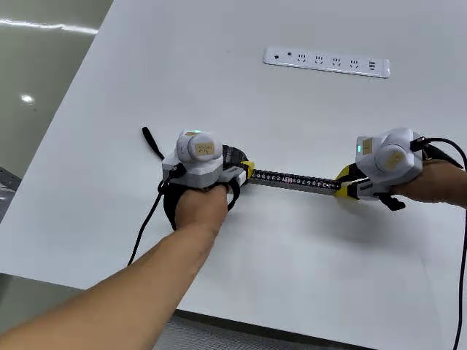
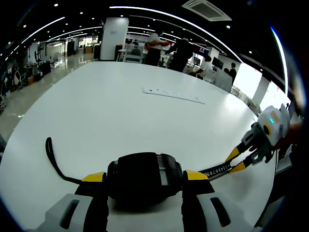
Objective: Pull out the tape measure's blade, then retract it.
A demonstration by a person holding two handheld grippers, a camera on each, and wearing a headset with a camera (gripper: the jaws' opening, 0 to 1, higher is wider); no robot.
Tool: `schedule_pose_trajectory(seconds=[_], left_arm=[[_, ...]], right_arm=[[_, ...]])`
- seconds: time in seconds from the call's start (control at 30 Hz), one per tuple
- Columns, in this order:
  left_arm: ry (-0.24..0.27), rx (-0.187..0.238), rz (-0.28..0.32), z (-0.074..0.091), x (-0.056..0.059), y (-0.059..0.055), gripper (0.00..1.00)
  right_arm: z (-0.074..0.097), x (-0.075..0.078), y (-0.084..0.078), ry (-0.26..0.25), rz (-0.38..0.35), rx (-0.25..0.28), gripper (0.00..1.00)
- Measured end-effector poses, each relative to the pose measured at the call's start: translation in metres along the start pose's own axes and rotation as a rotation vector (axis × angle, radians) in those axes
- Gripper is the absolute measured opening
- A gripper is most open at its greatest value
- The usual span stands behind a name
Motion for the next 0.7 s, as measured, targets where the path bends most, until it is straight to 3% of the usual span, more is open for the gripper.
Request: schedule_pose_trajectory(seconds=[0.7], left_arm=[[-0.003,-0.003,-0.001,-0.001,-0.001,0.000,0.58]], right_arm=[[-0.012,0.004,0.018,0.008,0.010,0.017,0.11]])
Point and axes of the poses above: the centre of the closed fingertips' face, and the gripper's own axes: z roughly backward along the fingers, x roughly to its right, y roughly out of its top, the point moved 9 cm from there along z, roughly backward along the fingers, and after that the axes turned 13 degrees about y, right-handed, at the moved point
